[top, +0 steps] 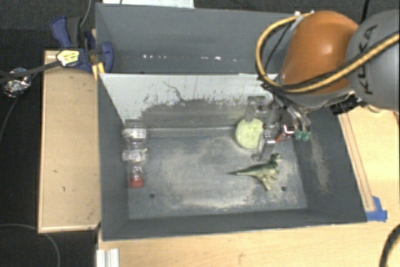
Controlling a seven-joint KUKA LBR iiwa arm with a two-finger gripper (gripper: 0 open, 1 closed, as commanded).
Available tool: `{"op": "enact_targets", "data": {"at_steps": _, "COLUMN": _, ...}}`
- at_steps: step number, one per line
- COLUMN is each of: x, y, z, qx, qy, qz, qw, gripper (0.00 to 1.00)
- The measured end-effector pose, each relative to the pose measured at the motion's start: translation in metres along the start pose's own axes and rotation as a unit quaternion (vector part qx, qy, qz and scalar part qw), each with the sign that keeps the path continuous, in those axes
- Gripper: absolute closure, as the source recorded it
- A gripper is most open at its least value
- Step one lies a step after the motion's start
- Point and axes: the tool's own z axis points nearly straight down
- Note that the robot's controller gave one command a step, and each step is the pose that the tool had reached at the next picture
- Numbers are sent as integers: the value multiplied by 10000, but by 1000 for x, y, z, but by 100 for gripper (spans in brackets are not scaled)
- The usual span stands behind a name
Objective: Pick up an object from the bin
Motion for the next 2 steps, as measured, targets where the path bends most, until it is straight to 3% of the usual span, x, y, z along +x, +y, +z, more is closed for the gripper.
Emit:
{"op": "enact_targets", "data": {"at_steps": 1, "x": -1, "y": 0, "z": -5, "qx": -1, "qy": -39, "qz": 1, "qw": 10000, "gripper": 0}}
{"op": "enact_targets", "data": {"at_steps": 2, "x": 9, "y": -25, "z": 31, "qx": -7, "qy": -61, "qz": 129, "qw": 9999, "gripper": 0}}
